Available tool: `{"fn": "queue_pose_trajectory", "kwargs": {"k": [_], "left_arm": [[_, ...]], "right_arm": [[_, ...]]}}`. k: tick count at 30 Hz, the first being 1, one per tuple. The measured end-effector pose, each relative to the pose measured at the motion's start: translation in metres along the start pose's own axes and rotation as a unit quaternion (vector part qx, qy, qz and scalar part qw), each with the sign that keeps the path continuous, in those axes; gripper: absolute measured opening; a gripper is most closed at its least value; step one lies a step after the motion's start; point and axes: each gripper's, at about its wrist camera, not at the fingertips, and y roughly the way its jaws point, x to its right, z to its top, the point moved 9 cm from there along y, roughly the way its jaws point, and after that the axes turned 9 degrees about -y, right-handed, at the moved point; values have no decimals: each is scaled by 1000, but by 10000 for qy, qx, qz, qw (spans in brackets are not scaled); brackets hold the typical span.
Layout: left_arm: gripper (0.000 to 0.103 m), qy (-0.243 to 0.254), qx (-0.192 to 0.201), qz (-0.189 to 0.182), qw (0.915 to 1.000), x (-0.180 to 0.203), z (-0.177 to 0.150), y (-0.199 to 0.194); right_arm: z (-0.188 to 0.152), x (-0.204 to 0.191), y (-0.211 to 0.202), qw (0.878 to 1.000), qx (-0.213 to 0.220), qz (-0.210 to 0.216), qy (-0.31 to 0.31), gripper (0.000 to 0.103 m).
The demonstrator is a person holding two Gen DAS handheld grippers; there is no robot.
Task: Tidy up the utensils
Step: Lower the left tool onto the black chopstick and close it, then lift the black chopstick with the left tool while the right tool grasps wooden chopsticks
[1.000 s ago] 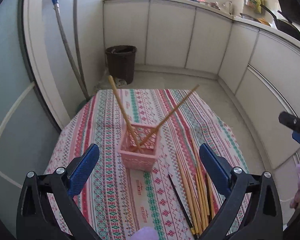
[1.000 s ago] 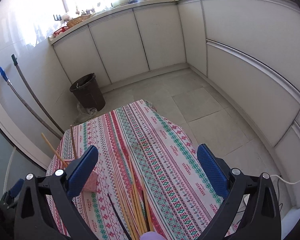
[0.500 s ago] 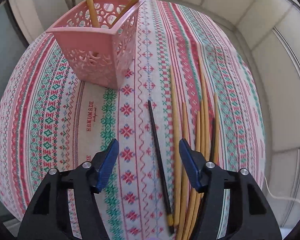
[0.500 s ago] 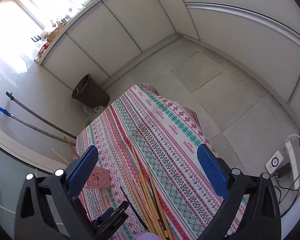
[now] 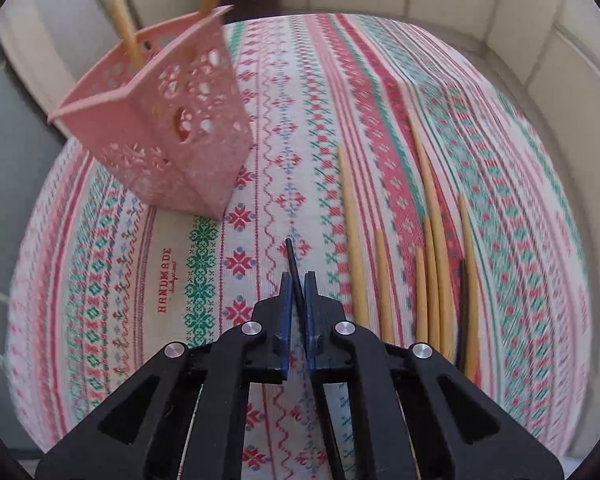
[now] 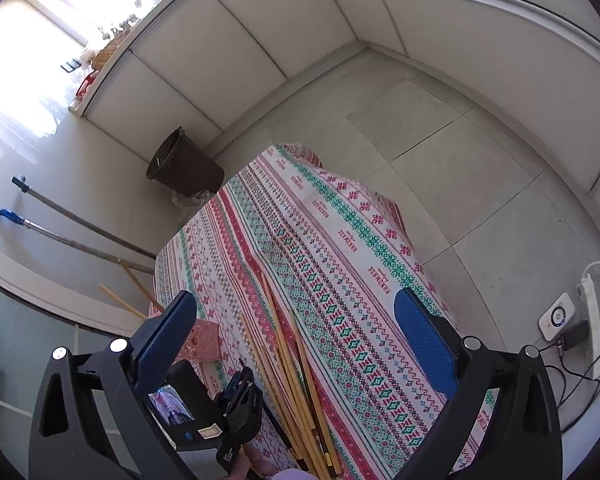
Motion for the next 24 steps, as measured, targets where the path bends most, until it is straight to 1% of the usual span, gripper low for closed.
{"fn": "queue_pose_trajectory", "kwargs": {"k": [1,2,4,5,7,8,9,10,11,12,13,14,17,19,22,24], "left_arm": [[5,153,30,0,9999,5,-5,1],[4,246,12,-50,9997,5,-8,-1],[3,283,-182,-247,9991,0,-18,-5],[3,243,-298,-378,9985,-5,-23,-8],[3,153,-518,-622,9966,-18,-30,-16],[3,108,-593,-746,9954,-26,-33,-22],[3,70,-647,-858,9942,-31,-36,-29],[3,25,-685,-996,9927,-36,-38,-37],[3,-22,-692,-1155,9909,-40,-40,-46],[3,-48,-660,-1251,9899,-39,-41,-57],[3,-69,-610,-1333,9892,-42,-41,-64],[3,-79,-551,-1407,9885,-43,-40,-70],[3,-9,-320,-1516,9879,-43,-32,-86],[3,-36,-329,-1589,9867,-48,-34,-92],[3,-109,-413,-1631,9857,-50,-34,-89],[3,-120,-456,-1657,9851,-49,-33,-85]], "right_arm": [[-6,-5,10,9995,-205,252,-26,96],[-15,-12,23,9971,-511,566,-43,96],[-34,-22,46,9888,-1034,1068,86,96],[-44,-23,58,9846,-1238,1213,228,91],[-61,-23,80,9785,-1570,1287,375,77],[-67,-22,88,9776,-1652,1243,404,64],[-72,-19,97,9766,-1709,1211,478,54],[-76,-19,104,9747,-1765,1249,558,51],[-81,-21,111,9707,-1837,1395,671,42],[-81,-24,116,9676,-1855,1542,748,36],[-82,-27,121,9661,-1844,1623,790,35],[-82,-28,125,9674,-1803,1602,777,34],[-85,-25,138,9733,-1749,1310,704,31],[-84,-18,144,9771,-1656,1136,708,30],[-83,-12,153,9765,-1694,1111,743,28],[-83,-12,159,9745,-1742,1171,792,28]]}}
